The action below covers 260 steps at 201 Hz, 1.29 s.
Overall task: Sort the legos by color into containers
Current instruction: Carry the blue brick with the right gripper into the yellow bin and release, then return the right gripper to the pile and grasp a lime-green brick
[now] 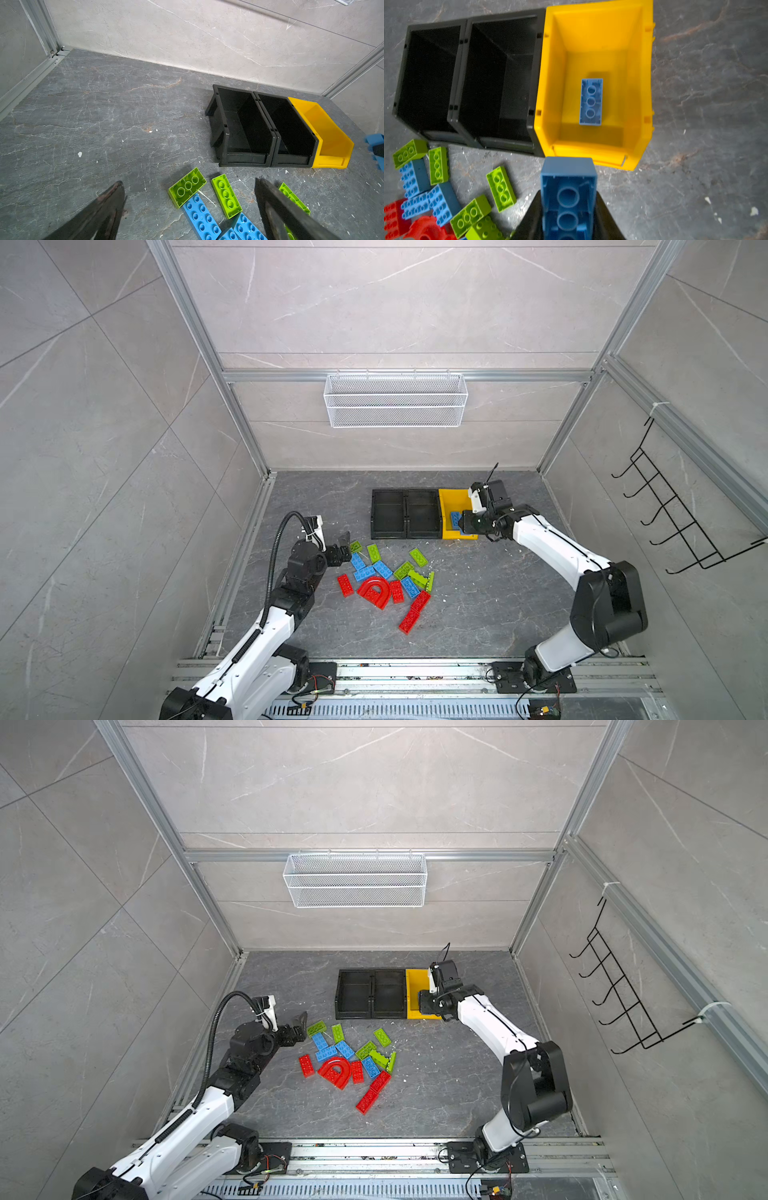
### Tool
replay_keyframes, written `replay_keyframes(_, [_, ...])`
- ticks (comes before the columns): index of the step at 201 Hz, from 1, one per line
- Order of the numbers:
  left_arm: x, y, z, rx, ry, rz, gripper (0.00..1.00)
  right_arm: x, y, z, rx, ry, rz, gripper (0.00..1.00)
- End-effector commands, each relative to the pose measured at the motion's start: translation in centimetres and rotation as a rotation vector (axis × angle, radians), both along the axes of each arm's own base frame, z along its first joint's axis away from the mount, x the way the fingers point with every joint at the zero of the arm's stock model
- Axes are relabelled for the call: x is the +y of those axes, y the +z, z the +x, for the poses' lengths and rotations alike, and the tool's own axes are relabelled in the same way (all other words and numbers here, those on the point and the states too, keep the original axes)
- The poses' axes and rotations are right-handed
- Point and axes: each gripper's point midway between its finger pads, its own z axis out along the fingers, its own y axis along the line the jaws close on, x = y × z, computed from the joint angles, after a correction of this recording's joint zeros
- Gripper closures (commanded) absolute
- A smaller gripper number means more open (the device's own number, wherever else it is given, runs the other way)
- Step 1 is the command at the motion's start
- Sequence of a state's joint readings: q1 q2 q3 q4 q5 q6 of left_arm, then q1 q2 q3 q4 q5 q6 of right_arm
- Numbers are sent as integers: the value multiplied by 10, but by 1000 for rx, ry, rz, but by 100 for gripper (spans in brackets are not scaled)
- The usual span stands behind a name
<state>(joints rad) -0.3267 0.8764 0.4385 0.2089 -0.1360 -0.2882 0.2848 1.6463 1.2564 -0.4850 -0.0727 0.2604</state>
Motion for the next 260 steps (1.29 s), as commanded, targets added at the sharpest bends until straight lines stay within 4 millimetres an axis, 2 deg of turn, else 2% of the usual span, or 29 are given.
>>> replay_keyframes(1, [0, 12, 1, -42, 2, -23, 0, 0, 0, 26, -15, 24, -18, 76])
replay_keyframes(40, [-1, 11, 1, -38, 1, -24, 0, -3, -13, 63, -10, 6, -53, 75])
replay_keyframes(79, [0, 8, 3, -30, 9, -17, 0, -6, -25, 79, 17, 10, -95, 73])
replay_keyframes(91, [-1, 9, 3, -30, -1, -19, 0, -4, -27, 82, 22, 16, -94, 69])
replay_keyframes(115, [-1, 9, 2, -31, -1, -15, 0, -5, -22, 83, 19, 15, -95, 54])
replay_keyframes(129, [1, 9, 2, -35, 10, -13, 0, -5, -11, 83, 3, 16, -91, 46])
replay_keyframes(141, [0, 9, 2, -35, 6, -18, 0, -3, 2, 79, -15, 20, -75, 45])
replay_keyframes(169, [-2, 12, 1, -40, -9, -25, 0, 2, 29, 52, -47, 30, 3, 45])
replay_keyframes(185, [0, 13, 1, -42, 3, -19, 0, 8, 39, 25, -61, 36, 75, 45])
replay_keyframes(201, [1, 14, 0, -46, 3, -23, 0, 16, 41, -6, -69, 45, 151, 45])
replay_keyframes(234, [1, 15, -2, -54, 4, -21, 0, 39, 15, -71, -16, 65, 211, 45])
replay_keyframes(260, [4, 13, 0, -48, 18, -13, 0, 66, -13, -106, 39, 107, 191, 44])
